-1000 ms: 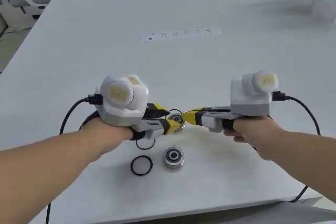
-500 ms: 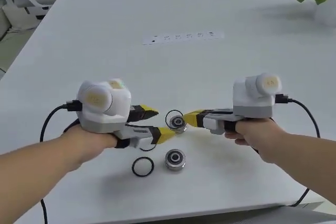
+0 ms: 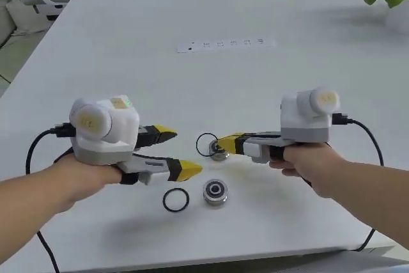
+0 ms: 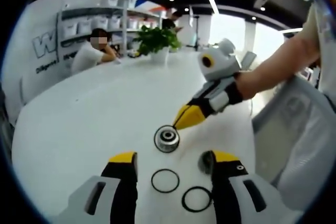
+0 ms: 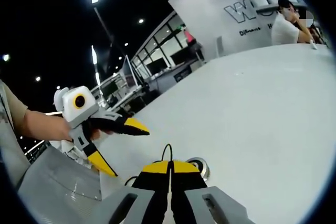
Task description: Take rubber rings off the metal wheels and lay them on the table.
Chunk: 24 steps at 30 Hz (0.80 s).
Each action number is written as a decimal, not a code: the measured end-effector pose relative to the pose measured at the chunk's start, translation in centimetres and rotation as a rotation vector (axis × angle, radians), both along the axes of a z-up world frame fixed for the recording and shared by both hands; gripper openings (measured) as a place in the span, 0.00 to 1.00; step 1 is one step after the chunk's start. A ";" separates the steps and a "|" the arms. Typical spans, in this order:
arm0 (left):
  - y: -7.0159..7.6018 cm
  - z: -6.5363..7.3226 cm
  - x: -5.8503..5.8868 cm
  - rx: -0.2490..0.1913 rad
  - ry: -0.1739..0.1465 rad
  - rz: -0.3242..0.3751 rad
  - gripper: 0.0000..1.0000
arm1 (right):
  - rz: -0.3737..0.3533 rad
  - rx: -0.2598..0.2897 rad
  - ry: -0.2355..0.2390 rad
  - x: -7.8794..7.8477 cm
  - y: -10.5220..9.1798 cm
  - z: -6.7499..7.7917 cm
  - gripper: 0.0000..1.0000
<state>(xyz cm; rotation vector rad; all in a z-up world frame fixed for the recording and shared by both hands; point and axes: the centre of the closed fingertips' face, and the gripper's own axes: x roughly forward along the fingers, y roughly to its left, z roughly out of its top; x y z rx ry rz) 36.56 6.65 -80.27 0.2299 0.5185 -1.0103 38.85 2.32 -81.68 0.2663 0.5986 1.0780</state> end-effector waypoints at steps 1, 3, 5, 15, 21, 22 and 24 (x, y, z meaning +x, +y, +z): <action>0.2 -0.1 -0.1 0.005 -0.002 -0.004 0.57 | 0.004 0.002 0.001 -0.1 0.1 0.1 0.00; 0.4 -0.2 -0.6 0.018 -0.008 -0.012 0.60 | 0.013 0.006 0.008 -0.3 0.5 0.1 0.00; 0.9 -0.2 -0.8 0.024 -0.008 -0.014 0.62 | 0.023 0.007 0.011 -0.5 0.9 0.2 0.00; 3.0 0.0 -1.8 0.025 -0.003 0.018 0.65 | 0.072 -0.003 0.027 -1.9 2.9 -0.1 0.00; 4.0 0.1 -2.0 0.020 -0.003 0.046 0.65 | 0.090 -0.020 0.046 -2.2 4.1 -0.8 0.00; 4.1 0.1 -2.1 0.021 -0.004 0.051 0.65 | 0.092 -0.025 0.052 -2.3 4.2 -1.1 0.00; 4.3 0.1 -2.3 0.021 -0.001 0.055 0.65 | 0.094 -0.035 0.060 -2.3 4.5 -1.4 0.00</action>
